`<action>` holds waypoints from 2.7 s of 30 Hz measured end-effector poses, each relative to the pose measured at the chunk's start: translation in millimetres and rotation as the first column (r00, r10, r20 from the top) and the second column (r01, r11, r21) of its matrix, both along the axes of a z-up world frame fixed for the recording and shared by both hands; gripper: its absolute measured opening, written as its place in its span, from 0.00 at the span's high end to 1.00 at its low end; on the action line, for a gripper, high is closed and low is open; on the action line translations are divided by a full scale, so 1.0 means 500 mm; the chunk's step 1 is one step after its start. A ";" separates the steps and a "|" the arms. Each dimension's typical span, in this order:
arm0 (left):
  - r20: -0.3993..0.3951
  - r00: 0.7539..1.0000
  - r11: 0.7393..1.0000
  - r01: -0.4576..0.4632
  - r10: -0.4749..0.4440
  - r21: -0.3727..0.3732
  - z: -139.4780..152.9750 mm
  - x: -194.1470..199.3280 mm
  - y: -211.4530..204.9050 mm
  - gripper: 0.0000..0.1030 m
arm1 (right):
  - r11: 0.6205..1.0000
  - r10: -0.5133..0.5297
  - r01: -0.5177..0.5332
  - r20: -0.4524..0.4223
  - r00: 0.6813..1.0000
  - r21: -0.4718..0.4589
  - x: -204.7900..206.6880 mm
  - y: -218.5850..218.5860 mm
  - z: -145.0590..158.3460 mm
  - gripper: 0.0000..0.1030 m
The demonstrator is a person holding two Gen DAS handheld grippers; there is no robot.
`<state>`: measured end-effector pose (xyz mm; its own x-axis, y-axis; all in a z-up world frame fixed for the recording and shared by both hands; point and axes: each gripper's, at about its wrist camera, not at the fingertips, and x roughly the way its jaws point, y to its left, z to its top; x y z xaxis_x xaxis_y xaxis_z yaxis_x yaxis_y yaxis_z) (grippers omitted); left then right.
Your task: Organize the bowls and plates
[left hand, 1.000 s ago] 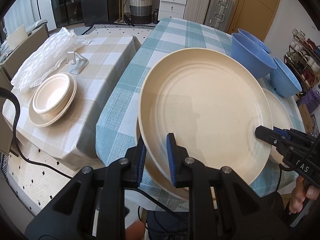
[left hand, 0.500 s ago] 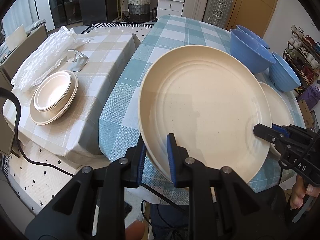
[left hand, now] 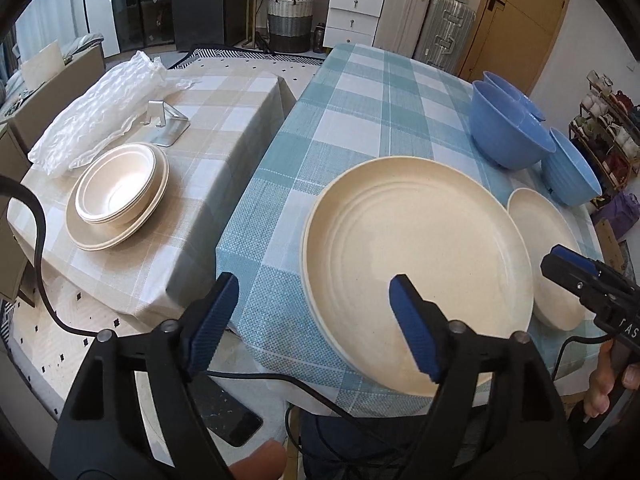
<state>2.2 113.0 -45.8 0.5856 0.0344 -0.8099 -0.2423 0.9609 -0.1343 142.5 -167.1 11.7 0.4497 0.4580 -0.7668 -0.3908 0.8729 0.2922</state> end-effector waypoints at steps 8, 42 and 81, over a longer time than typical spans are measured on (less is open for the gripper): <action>0.013 0.999 0.999 0.038 -0.038 0.011 0.021 0.002 -0.034 0.16 | 0.995 -0.030 0.026 0.041 0.999 0.101 -0.022 -0.076 0.043 0.15; 0.073 0.992 0.994 0.104 -0.102 -0.020 0.049 -0.014 -0.080 0.02 | 0.971 -0.211 0.202 0.069 0.975 0.125 -0.055 -0.230 0.068 0.05; 0.034 0.997 0.997 0.065 -0.063 -0.044 0.006 -0.004 -0.031 0.02 | 0.996 0.036 -0.038 0.021 0.999 0.076 -0.007 -0.072 0.037 0.05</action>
<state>0.2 97.7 -42.6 0.6117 -0.0398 -0.7901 -0.1754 0.9671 -0.1844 138.9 -203.3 30.4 0.4455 0.5314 -0.7205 -0.4288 0.8331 0.3494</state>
